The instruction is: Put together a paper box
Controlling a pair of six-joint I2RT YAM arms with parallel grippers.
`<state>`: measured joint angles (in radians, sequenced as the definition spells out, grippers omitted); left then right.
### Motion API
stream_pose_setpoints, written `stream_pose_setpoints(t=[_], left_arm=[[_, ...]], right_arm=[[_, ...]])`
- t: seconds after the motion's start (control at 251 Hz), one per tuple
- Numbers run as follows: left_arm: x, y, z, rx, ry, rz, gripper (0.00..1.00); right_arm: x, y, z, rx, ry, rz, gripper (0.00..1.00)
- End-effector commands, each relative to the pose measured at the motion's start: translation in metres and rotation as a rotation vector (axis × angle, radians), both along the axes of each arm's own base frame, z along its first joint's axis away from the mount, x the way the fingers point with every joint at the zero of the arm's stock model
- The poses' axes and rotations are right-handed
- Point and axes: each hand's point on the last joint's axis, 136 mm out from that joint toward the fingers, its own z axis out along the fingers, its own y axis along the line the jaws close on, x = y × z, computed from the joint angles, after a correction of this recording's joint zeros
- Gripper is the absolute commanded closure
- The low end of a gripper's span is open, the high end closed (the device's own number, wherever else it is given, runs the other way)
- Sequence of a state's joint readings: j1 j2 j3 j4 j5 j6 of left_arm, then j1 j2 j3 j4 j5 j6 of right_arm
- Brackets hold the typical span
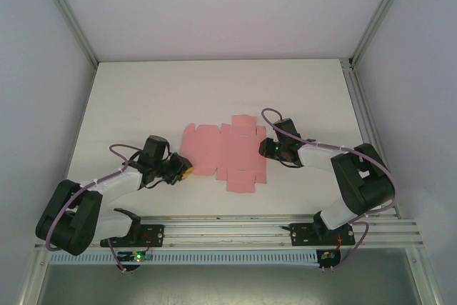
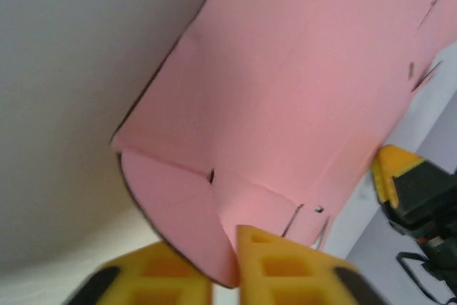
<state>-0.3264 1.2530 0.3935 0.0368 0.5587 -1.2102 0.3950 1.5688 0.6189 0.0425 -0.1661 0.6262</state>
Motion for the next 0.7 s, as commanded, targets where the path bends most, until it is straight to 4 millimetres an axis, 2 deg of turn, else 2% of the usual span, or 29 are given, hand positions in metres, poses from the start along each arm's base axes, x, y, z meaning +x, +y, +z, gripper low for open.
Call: stream_pose_setpoints(t=[0.0,0.104,0.2,0.291,0.335,0.383,0.435,0.571,0.694], left_arm=[[0.023,-0.008,0.023,0.010,-0.150,-0.039,1.00],[0.028,-0.007,0.035,0.066,-0.221,-0.088,1.00],[0.034,-0.012,0.054,0.070,-0.330,-0.128,1.00],[0.037,-0.020,0.079,0.062,-0.475,-0.177,1.00],[0.036,-0.023,0.091,0.060,-0.543,-0.204,1.00],[0.036,-0.024,0.102,0.066,-0.604,-0.217,1.00],[0.035,-0.024,0.114,0.065,-0.662,-0.222,1.00],[0.032,-0.027,0.152,-0.027,-0.820,-0.191,1.00],[0.028,-0.035,0.186,-0.178,-0.924,-0.170,1.00]], right_arm=[[-0.050,-0.020,-0.050,-0.101,0.213,0.001,0.69],[-0.044,-0.021,-0.042,-0.100,0.174,-0.008,0.69],[-0.037,-0.019,-0.031,-0.088,0.128,-0.006,0.67],[-0.028,-0.017,-0.014,-0.063,0.056,0.001,0.54],[-0.024,-0.018,-0.004,-0.046,0.010,-0.005,0.45],[-0.019,-0.020,0.008,-0.005,-0.044,-0.017,0.35],[-0.016,-0.021,0.021,0.064,-0.096,-0.038,0.29],[-0.018,-0.018,0.048,0.235,-0.196,-0.025,0.22],[-0.026,0.002,0.069,0.359,-0.239,0.064,0.19]])
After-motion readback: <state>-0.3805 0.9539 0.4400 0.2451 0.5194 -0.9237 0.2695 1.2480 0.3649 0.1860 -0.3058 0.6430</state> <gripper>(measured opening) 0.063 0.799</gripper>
